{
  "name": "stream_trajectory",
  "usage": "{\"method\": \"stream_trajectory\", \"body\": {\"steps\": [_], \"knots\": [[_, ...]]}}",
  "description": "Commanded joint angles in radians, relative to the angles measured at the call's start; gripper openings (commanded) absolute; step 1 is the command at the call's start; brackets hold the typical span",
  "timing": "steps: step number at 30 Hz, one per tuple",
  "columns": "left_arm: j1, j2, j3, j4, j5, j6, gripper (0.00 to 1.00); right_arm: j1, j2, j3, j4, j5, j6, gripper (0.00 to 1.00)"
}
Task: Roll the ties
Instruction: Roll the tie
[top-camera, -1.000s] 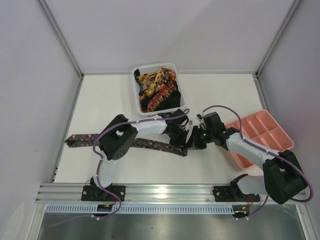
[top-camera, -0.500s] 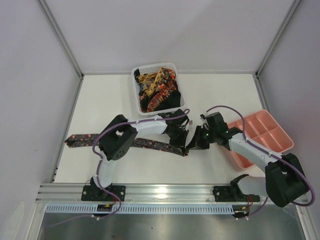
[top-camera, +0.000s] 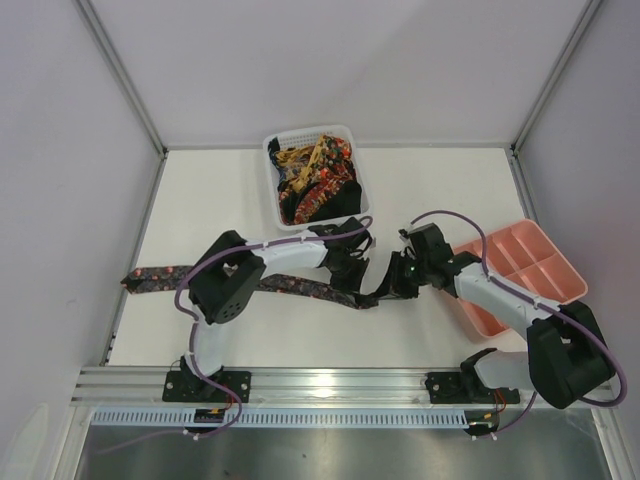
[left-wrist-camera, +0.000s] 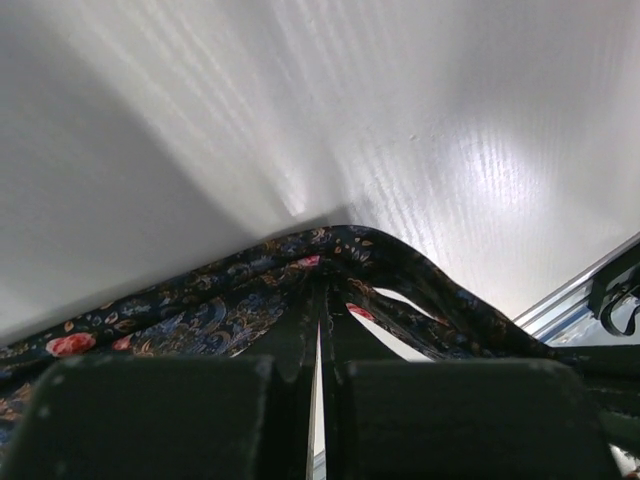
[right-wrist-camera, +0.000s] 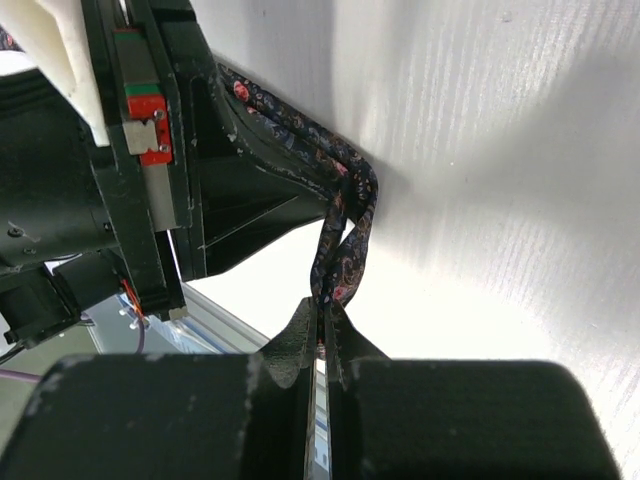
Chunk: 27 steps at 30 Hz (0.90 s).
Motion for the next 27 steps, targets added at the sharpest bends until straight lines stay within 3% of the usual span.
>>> {"method": "stream_trajectory", "body": {"steps": [1,15,27], "knots": [[0.008,-0.075,-0.027,-0.009,-0.039,0.027,0.01,0.011,0.008,0.053,-0.007,0.013,-0.004,0.00],[0.100,-0.178,-0.125,0.000,-0.074,0.038,0.00,0.048,0.085,0.130,-0.045,0.053,0.007,0.00],[0.143,-0.189,-0.215,0.060,-0.073,0.021,0.01,0.143,0.281,0.277,-0.021,0.087,0.050,0.00]]}}
